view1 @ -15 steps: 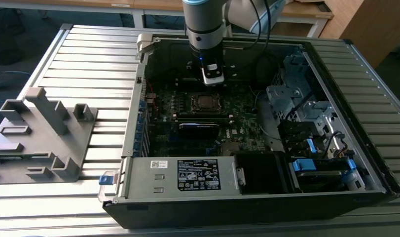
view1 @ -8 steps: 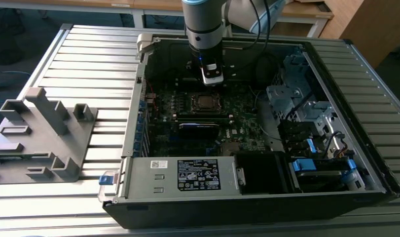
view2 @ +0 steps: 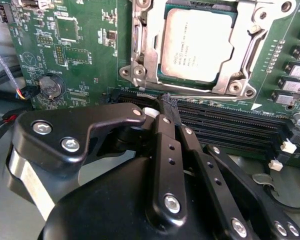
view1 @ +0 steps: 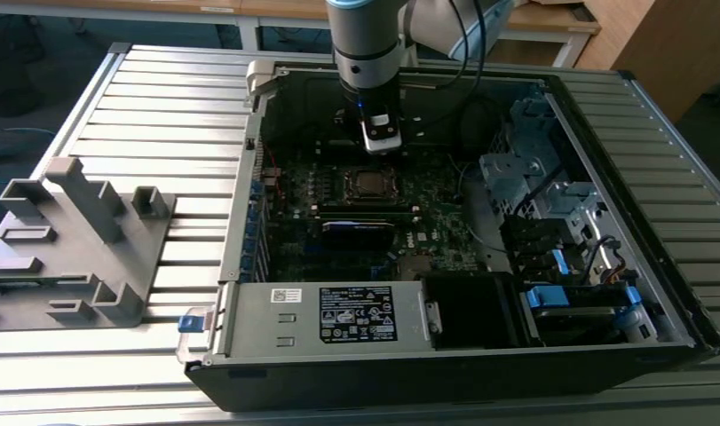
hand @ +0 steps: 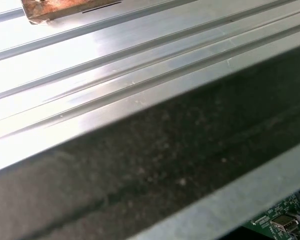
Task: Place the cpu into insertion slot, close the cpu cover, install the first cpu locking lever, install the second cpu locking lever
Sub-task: 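Install the first cpu locking lever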
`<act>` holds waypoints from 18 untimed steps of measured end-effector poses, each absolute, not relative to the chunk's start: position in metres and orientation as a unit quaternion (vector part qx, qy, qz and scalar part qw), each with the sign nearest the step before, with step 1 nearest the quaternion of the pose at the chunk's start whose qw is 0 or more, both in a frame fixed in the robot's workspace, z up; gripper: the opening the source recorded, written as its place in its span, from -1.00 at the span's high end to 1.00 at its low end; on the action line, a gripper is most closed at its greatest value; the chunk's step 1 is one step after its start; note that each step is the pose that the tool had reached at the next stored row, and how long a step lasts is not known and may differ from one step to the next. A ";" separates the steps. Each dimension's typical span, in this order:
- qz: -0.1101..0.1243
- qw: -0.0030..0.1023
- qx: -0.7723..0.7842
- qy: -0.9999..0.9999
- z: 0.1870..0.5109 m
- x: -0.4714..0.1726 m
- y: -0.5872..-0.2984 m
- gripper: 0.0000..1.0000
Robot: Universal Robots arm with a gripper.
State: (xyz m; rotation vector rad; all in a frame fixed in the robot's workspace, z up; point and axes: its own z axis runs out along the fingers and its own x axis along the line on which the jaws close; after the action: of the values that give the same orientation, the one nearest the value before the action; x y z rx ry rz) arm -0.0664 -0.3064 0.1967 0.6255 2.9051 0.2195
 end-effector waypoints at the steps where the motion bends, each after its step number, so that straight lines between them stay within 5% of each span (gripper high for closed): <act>1: 0.073 0.081 0.209 0.972 0.197 -0.066 -0.306 0.80; 18: 0.068 0.082 0.209 0.972 0.196 -0.065 -0.307 0.80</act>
State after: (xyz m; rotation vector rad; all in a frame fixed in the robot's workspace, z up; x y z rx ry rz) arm -0.0652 -0.3071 0.1958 0.6238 2.9043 0.2026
